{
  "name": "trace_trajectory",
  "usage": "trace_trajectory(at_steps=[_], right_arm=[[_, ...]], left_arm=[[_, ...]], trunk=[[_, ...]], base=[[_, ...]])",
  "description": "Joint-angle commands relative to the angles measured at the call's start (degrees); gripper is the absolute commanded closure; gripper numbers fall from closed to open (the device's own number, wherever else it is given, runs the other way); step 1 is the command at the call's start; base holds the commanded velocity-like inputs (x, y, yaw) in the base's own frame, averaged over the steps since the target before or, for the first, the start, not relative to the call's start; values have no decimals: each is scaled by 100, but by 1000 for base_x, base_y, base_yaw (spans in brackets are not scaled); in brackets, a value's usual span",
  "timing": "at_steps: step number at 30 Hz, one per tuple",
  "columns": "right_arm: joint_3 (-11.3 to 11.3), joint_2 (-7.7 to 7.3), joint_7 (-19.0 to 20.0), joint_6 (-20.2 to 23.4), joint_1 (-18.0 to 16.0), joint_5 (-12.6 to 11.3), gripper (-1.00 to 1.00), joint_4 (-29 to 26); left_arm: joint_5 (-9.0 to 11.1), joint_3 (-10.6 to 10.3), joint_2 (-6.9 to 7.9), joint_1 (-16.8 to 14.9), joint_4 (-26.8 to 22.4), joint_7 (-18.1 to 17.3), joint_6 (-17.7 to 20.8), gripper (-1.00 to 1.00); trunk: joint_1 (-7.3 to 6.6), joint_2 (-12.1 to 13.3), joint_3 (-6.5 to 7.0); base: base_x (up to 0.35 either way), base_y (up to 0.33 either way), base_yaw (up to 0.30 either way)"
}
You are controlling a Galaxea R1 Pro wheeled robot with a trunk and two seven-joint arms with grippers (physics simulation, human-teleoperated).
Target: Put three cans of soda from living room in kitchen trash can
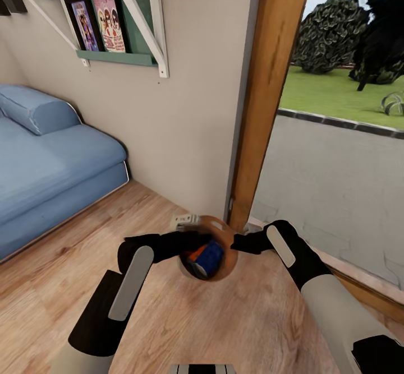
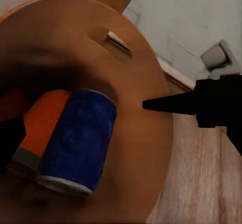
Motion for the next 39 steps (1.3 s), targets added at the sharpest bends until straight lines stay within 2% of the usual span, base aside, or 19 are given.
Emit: trace_trajectory(at_steps=[1, 2, 4, 5, 6, 7, 8, 11, 13, 16, 17, 19, 22, 24, 27, 30, 33, 34, 39], right_arm=[[-6, 2, 39, 2, -2, -312, 100, -5], [-6, 0, 40, 2, -2, -312, 100, -2], [-6, -3, 39, 2, -2, -312, 100, 2], [-6, -4, 39, 2, -2, -312, 100, 4], [-7, -5, 41, 2, -2, -312, 100, 8], [-10, -6, 43, 2, -2, -312, 100, 10], [-11, -6, 44, 2, -2, -312, 100, 10], [-18, -7, 46, 2, -2, -314, 100, 12], [-21, -7, 46, 2, -2, -314, 100, 12], [-22, -1, 43, 2, -2, -313, 100, 19], [-23, -1, 42, 2, -2, -314, 100, 28], [-36, -1, 39, 2, -2, -318, 100, 134], [-52, 16, -45, 2, -6, -322, 100, 368], [-59, 159, -290, 2, -59, -332, 100, 667], [-218, 507, -1037, 2, -260, -358, 100, 1354], [-651, 614, -1501, 2, -347, -363, 100, 1627], [-791, 637, -1876, 2, -367, -367, 100, 1686], [-1013, 639, -2129, 2, -375, -371, 100, 1710], [-1859, 559, -2536, 2, -464, -366, 100, 1817]], left_arm=[[-3, 43, 13, 3, -12, -2, -17, -100], [-3, 155, 31, 17, -21, -13, -44, -100], [23, 619, 49, 58, -29, -59, -97, -100], [33, 771, 50, 69, -30, -75, -113, -100], [58, 1273, 56, 123, -33, -159, -159, -100], [81, 1640, 58, 174, -33, -286, -184, -100], [90, 1820, 59, 206, -34, -380, -194, -100], [114, 2831, 65, 377, -35, -1080, -186, -100], [120, 3465, 97, 474, -35, -1306, -150, -100], [97, 3944, 250, 845, -35, -1391, -167, -100], [90, 4024, 281, 946, -35, -1394, -180, -100], [45, 4509, 277, 1590, 3, -1324, -371, -100], [30, 4743, 91, 2372, 287, -975, -1100, -100], [33, 4780, 51, 2580, 578, -733, -1633, -100], [44, 4797, 29, 2740, 1117, -478, -2297, -100], [44, 4787, 27, 2781, 1317, -390, -2488, -100], [63, 4796, 19, 2789, 1358, -388, -2504, -100], [101, 4811, 14, 2793, 1332, -392, -2479, -100], [126, 4798, 38, 2796, 1247, -413, -2442, -100]], trunk=[[-1, 0, 1], [-1, 0, 1], [-1, 0, 1], [-1, 0, 1], [-1, 0, 1], [-1, 0, 1], [-1, 0, 1], [-1, 0, 1], [-6, 2, 45], [-14, 6, 111], [-16, 8, 134], [-21, 10, 178], [-29, 14, 244], [-34, 17, 289], [-42, 21, 355], [-45, 22, 377], [-45, 22, 377], [-45, 22, 377], [-37, 18, 311]], base=[[0, 0, 0], [0, 0, 0], [0, 0, 0], [0, 0, 0], [0, 0, 0], [0, 0, 0], [0, 0, 0], [0, 0, 0], [0, 0, 0], [0, 0, 0], [0, 0, 0], [0, 0, 0], [0, 0, 0], [0, 0, 0], [0, 0, 0], [0, 0, 0], [0, 0, 0], [0, 0, 0], [0, 0, 0]])
